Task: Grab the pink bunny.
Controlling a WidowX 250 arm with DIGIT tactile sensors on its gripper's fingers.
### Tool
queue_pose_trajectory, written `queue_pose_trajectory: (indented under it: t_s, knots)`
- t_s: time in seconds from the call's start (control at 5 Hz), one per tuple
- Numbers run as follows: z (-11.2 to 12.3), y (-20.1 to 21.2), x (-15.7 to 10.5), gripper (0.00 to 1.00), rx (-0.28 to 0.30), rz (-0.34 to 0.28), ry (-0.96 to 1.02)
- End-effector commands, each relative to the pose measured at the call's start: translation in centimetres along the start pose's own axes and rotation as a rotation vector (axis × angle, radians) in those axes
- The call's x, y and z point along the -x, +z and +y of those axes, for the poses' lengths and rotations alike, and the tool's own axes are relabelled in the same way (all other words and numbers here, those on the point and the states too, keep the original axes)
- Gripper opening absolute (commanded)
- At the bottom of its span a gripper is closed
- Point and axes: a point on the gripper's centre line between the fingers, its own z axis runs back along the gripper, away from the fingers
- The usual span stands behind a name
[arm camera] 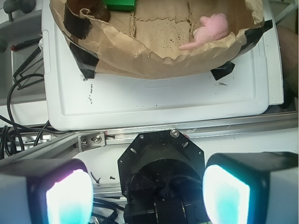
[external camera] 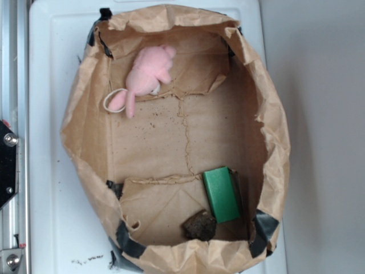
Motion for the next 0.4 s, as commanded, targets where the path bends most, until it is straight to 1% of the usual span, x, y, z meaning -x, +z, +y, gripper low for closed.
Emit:
queue_pose_trajectory:
  t_s: [0.0, 0.2]
  knots:
    - [0.0, 0.0, 0.0, 1.00, 0.000, 0.000, 0.000]
    - [-1.6, -2.1, -4.7, 1.00, -0.073, -0.039, 0.242]
